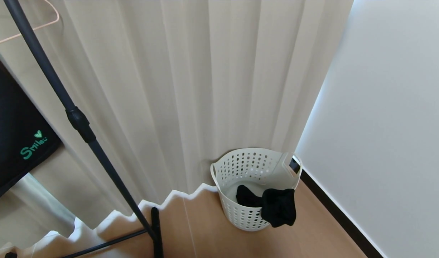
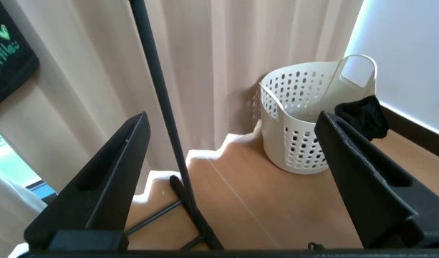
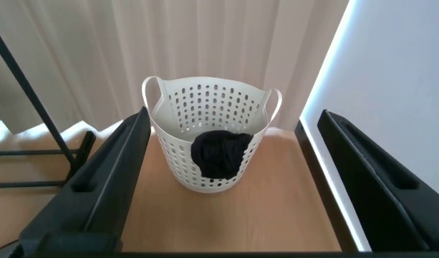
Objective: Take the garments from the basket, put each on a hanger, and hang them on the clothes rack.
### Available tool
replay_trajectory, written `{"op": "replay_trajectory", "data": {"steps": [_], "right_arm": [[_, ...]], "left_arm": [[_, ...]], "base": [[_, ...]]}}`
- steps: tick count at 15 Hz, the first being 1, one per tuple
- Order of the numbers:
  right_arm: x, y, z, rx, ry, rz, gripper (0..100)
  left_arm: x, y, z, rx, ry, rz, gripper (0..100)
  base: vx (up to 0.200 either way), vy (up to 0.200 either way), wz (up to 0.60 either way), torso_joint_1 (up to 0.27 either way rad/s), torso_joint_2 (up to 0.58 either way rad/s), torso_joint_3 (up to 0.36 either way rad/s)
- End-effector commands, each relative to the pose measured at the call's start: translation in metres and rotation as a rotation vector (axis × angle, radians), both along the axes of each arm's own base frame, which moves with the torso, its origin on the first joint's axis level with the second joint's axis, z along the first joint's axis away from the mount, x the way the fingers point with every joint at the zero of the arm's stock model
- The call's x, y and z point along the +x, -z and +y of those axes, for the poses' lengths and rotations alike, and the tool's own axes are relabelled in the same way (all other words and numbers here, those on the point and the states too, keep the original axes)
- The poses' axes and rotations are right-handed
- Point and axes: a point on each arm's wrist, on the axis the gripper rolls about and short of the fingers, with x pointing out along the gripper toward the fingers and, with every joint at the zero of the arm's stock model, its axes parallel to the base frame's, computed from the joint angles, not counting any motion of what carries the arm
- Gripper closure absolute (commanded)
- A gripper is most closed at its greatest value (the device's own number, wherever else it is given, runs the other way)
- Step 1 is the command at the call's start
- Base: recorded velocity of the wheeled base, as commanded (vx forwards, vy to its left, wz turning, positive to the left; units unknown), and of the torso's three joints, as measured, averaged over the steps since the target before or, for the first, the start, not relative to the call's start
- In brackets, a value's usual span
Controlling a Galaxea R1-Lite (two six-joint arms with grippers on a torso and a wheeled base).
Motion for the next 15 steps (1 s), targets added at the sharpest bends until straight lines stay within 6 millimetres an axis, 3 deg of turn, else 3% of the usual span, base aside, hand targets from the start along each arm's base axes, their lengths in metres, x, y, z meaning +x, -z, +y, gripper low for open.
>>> {"op": "replay_trajectory", "data": {"steps": [1, 15], "right_arm": [[0.0, 0.0, 0.0, -0.001, -0.001, 0.0, 0], [0.0001, -0.0002, 0.0, 0.003, 0.001, -0.001, 0]], "left_arm": [[0.0, -0.0001, 0.0, 0.0, 0.0, -0.001, 0], [0.0, -0.0001, 0.0003, -0.008, -0.009, 0.0, 0]], "base": [[0.0, 0.0, 0.0, 0.002, 0.0, -0.193], [0.0, 0.0, 0.0, 0.001, 0.0, -0.199]]}}
